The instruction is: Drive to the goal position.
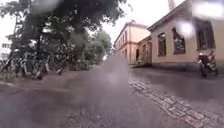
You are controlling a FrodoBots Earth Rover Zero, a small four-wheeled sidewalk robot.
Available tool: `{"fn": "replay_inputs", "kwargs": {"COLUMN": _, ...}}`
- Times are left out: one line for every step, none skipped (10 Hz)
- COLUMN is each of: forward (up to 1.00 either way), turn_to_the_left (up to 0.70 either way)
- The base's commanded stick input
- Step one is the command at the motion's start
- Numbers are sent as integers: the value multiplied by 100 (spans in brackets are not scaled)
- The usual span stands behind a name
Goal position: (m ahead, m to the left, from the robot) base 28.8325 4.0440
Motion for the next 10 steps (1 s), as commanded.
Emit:
{"fn": "replay_inputs", "kwargs": {"forward": 70, "turn_to_the_left": 0}}
{"fn": "replay_inputs", "kwargs": {"forward": 70, "turn_to_the_left": 0}}
{"fn": "replay_inputs", "kwargs": {"forward": 70, "turn_to_the_left": 0}}
{"fn": "replay_inputs", "kwargs": {"forward": 70, "turn_to_the_left": 0}}
{"fn": "replay_inputs", "kwargs": {"forward": 70, "turn_to_the_left": 0}}
{"fn": "replay_inputs", "kwargs": {"forward": 70, "turn_to_the_left": 0}}
{"fn": "replay_inputs", "kwargs": {"forward": 70, "turn_to_the_left": 0}}
{"fn": "replay_inputs", "kwargs": {"forward": 70, "turn_to_the_left": 0}}
{"fn": "replay_inputs", "kwargs": {"forward": 70, "turn_to_the_left": 0}}
{"fn": "replay_inputs", "kwargs": {"forward": 70, "turn_to_the_left": 0}}
